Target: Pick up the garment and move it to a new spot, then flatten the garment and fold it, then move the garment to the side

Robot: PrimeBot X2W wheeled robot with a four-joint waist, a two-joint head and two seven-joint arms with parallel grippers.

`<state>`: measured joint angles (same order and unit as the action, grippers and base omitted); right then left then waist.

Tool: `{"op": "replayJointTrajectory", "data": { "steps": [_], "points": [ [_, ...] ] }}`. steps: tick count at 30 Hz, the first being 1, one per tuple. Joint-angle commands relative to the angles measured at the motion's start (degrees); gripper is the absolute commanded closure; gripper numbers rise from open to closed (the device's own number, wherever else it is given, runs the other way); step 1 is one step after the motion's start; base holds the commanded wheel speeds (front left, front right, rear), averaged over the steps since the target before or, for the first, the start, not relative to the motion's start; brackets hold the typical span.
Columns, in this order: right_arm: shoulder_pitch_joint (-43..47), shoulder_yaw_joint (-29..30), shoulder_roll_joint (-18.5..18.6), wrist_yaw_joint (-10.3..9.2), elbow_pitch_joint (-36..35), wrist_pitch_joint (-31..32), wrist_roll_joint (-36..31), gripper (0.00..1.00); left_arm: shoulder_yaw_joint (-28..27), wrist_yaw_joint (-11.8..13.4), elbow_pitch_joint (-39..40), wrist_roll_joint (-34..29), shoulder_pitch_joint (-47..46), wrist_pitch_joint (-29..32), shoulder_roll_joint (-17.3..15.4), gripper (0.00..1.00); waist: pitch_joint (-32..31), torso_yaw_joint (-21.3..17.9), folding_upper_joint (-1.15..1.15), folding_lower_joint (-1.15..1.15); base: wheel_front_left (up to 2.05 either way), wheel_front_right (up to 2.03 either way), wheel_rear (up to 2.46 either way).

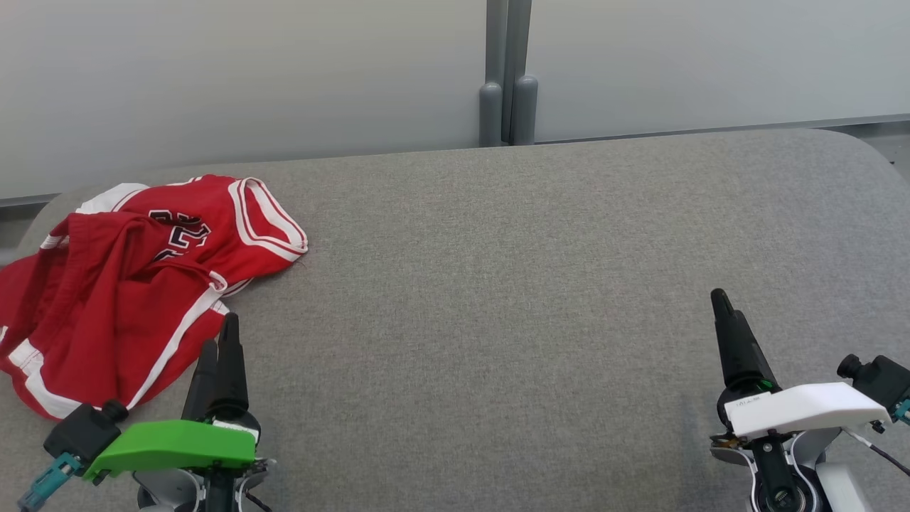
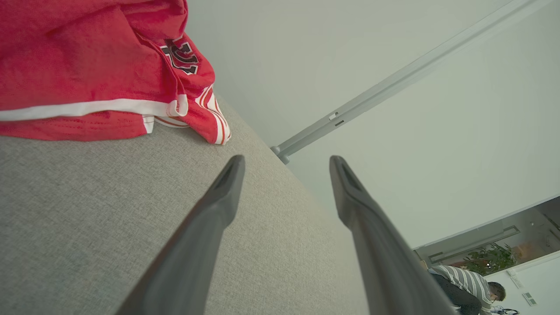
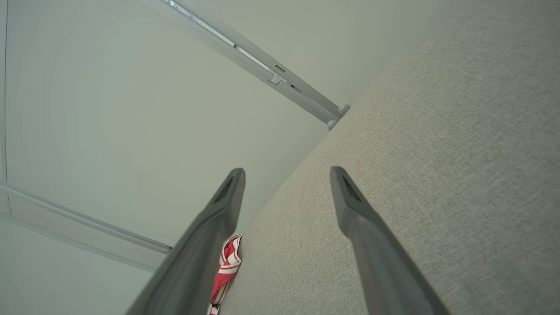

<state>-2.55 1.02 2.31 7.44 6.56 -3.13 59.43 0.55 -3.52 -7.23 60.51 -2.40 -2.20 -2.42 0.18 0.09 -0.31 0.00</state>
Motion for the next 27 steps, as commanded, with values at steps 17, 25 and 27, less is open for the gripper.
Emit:
{"op": "replayJointTrajectory", "data": {
  "steps": [17,25,27],
  "points": [
    [0.88,-3.55,0.45,0.04,-3.96,-3.43,-18.41,0.00,1.68,1.30,2.50,-20.17,2.03,-3.68,-0.42,0.00,0.04,0.16,0.13,0.00,0.00,0.00,0.00],
    [1.32,-4.59,0.48,0.04,-4.58,-4.73,-24.67,0.00,2.18,1.79,2.62,-26.47,2.68,-5.08,-0.47,0.00,0.09,0.16,0.15,0.00,0.00,0.00,0.00],
    [1.34,-4.80,0.49,0.04,-4.56,-4.99,-25.94,0.00,2.26,1.95,2.65,-27.94,2.87,-5.38,-0.47,0.00,0.08,0.15,0.16,0.00,0.00,0.00,0.00]
  ]
}}
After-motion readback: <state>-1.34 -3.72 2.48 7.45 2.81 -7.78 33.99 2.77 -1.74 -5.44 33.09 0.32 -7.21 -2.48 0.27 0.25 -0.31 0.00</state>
